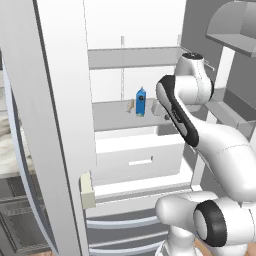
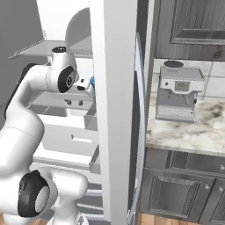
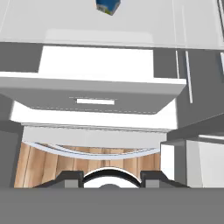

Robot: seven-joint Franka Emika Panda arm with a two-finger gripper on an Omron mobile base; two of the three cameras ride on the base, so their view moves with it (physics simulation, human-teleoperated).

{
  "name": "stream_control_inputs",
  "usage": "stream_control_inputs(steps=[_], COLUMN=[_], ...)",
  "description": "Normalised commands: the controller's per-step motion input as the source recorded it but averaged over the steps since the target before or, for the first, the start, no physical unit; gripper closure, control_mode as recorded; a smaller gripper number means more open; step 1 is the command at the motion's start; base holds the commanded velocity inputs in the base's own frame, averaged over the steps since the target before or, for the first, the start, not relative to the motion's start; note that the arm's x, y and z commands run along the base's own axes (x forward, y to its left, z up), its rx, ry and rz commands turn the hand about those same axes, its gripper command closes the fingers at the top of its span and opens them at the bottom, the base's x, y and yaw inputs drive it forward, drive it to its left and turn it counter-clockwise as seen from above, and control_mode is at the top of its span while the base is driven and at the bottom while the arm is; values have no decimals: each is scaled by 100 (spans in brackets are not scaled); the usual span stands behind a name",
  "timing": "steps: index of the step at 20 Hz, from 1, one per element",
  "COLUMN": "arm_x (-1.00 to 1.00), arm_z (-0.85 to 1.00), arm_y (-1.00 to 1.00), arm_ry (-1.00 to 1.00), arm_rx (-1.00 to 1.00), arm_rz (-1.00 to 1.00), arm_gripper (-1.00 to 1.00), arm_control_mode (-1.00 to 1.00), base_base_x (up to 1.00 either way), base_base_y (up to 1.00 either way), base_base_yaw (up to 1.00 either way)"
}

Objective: Take out the milk from the fridge and place it on the tray on the counter. Then take the sugar cube near the tray and place it in the tray.

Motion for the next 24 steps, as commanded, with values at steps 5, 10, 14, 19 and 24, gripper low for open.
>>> stream_control_inputs(steps=[5, 10, 14, 19, 24], arm_x=[-30, -51, -35, -15, 0], arm_z=[-5, 0, 3, 15, 22], arm_y=[0, 0, 1, 6, 5], arm_ry=[6, -10, -40, -38, -19], arm_rx=[0, 0, -1, -1, 0], arm_rz=[2, 0, 0, -1, -1], arm_gripper=[-100, -100, -100, -100, -100], arm_control_mode=[-100, -100, -100, -100, -100], base_base_x=[0, 0, 0, 0, 0], base_base_y=[0, 0, 0, 0, 0], base_base_yaw=[0, 0, 0, 0, 0])
